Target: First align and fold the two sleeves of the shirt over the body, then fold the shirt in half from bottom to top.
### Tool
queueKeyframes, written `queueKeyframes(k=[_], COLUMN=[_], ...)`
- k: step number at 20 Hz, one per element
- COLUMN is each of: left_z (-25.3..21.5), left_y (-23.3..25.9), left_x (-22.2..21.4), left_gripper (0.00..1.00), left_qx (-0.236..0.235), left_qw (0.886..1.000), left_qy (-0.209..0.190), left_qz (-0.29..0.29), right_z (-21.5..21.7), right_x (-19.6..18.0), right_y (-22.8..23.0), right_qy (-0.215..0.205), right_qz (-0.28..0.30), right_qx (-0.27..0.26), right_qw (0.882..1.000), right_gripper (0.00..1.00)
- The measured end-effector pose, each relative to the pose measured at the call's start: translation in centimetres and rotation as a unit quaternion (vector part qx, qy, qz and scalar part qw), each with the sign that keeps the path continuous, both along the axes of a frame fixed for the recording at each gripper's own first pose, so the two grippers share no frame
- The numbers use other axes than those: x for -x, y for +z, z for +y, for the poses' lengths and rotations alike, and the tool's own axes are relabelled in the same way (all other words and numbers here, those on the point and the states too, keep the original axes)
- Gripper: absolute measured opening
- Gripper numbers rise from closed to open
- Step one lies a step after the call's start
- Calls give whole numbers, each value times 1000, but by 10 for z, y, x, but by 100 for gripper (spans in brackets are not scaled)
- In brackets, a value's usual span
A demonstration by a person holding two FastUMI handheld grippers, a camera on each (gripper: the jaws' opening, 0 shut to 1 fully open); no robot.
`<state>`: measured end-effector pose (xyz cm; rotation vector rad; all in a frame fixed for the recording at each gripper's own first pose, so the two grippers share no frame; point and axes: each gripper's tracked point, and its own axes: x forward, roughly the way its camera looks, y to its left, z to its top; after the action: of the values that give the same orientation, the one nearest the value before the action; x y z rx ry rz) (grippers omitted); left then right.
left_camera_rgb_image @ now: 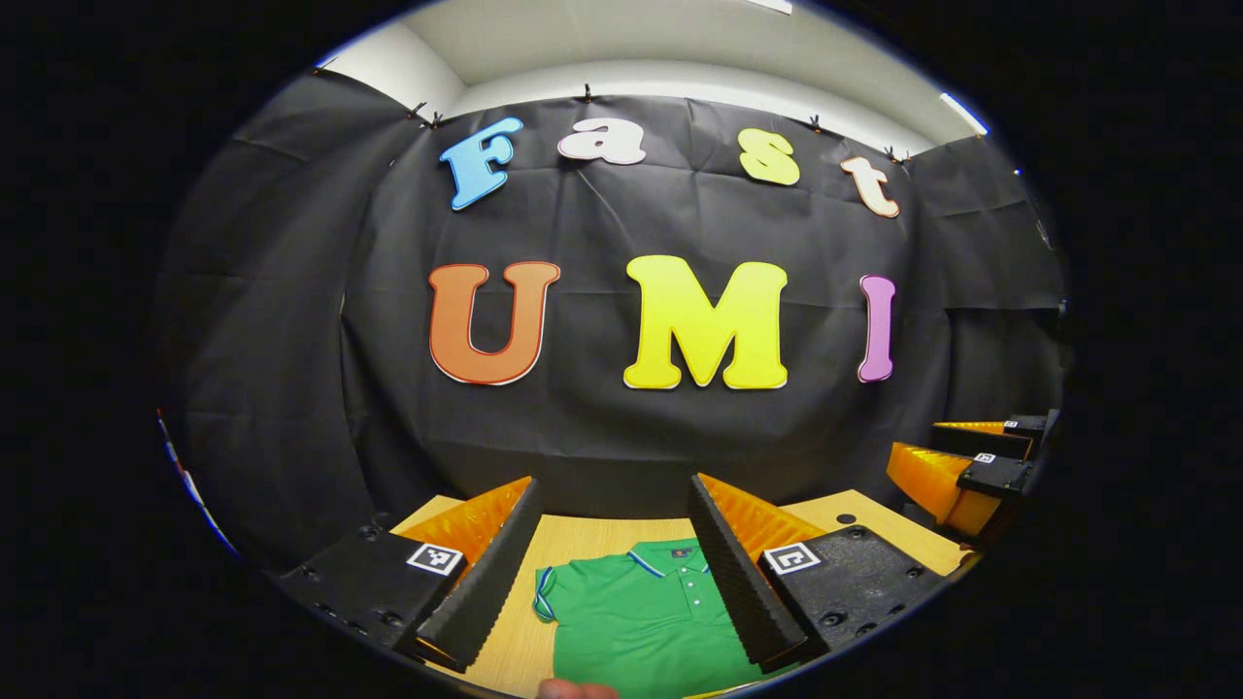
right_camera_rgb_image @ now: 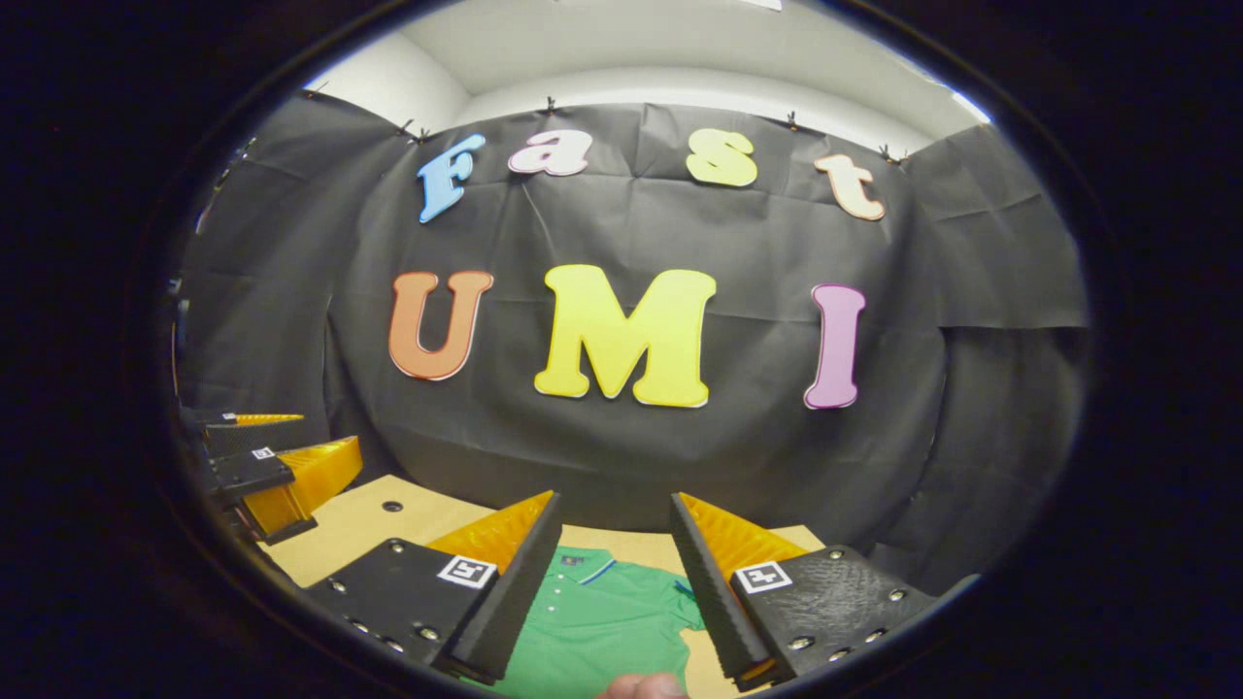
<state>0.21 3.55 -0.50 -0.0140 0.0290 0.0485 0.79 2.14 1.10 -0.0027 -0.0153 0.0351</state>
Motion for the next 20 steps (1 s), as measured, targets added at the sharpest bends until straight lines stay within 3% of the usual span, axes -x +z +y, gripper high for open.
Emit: queueKeyframes(k=[2, 3, 5, 6, 7, 13, 15, 16, 17, 19, 20], left_z=[1, 0, -1, -2, -2, -4, -5, -6, -7, -8, -7], left_y=[-1, -1, -2, -3, -3, -12, -16, -18, -22, -29, -35], left_x=[0, -1, -4, -4, -5, -13, -15, -16, -16, -15, -16], left_gripper=[100, 96, 100, 97, 96, 97, 97, 97, 97, 97, 97], left_qx=[-1, -2, -5, -7, -8, -8, -7, -7, -7, -11, -12], left_qw=[1000, 1000, 1000, 1000, 1000, 1000, 1000, 999, 999, 999, 999], left_qy=[1, 0, -2, -4, -5, -5, -4, -5, -6, -3, 0], left_qz=[3, 4, 7, 8, 9, 25, 29, 32, 36, 46, 53], right_z=[-2, -6, -12, -16, -19, -33, -42, -46, -53, -66, -73], right_x=[0, -1, -4, -5, -7, -22, -31, -38, -45, -57, -65], right_y=[-2, -2, -3, -6, -9, -26, -40, -53, -65, -84, -95], right_qy=[-2, -4, -9, -12, -13, -10, -9, -8, -7, -9, -10], right_qz=[2, 2, 5, 7, 11, 35, 50, 65, 77, 93, 102], right_qx=[1, -1, -6, -6, -7, -6, -2, 1, 3, 9, 12], right_qw=[1000, 1000, 1000, 1000, 1000, 999, 999, 998, 997, 996, 995], right_gripper=[74, 79, 74, 79, 75, 75, 75, 80, 75, 75, 80])
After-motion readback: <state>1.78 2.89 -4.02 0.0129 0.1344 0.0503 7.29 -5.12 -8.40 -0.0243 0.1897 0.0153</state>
